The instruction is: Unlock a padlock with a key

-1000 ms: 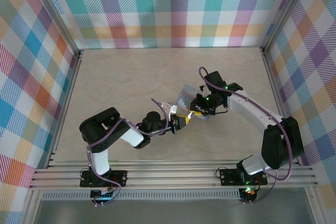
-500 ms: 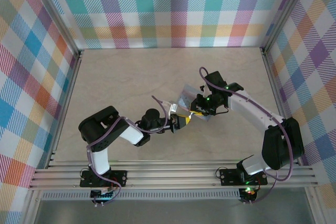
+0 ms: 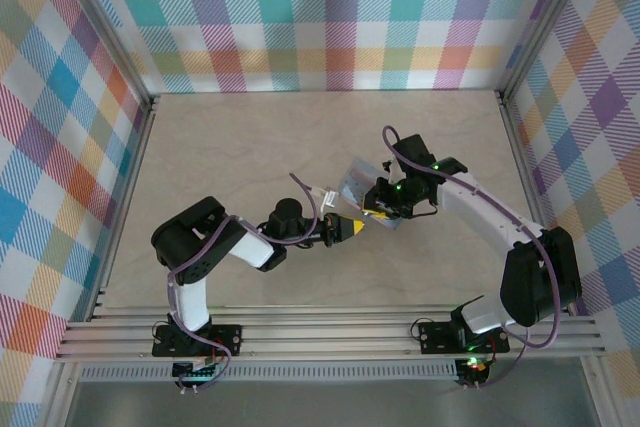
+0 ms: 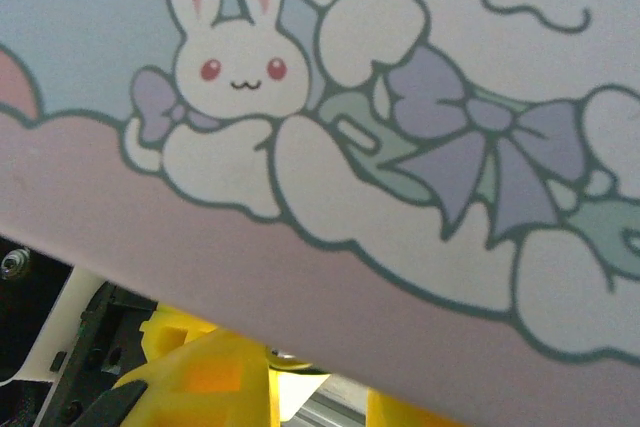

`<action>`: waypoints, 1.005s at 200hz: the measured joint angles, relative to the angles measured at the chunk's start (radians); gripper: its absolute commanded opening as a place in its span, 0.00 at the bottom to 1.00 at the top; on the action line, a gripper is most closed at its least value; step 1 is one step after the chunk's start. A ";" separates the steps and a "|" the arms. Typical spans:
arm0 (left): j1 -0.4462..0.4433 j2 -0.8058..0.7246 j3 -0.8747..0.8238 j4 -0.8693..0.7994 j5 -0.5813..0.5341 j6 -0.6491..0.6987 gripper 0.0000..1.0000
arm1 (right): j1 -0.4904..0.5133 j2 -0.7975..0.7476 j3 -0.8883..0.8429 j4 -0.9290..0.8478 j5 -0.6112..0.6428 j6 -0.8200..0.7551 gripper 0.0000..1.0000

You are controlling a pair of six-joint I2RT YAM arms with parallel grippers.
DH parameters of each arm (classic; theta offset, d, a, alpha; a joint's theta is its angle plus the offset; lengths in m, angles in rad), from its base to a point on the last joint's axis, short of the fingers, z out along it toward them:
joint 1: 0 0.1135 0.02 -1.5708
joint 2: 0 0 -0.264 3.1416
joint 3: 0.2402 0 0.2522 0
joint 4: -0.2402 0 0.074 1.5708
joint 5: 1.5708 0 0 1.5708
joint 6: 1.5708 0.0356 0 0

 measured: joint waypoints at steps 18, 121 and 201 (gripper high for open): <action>-0.013 0.000 -0.002 -0.002 -0.037 0.024 0.00 | 0.000 0.000 0.000 0.005 0.001 0.000 0.00; -0.052 -0.039 -0.021 -0.060 -0.134 0.130 0.00 | 0.000 0.011 0.000 -0.019 -0.011 -0.002 0.00; 0.042 -0.039 -0.021 -0.049 0.022 0.044 0.00 | 0.001 0.032 0.004 -0.021 -0.012 -0.035 0.00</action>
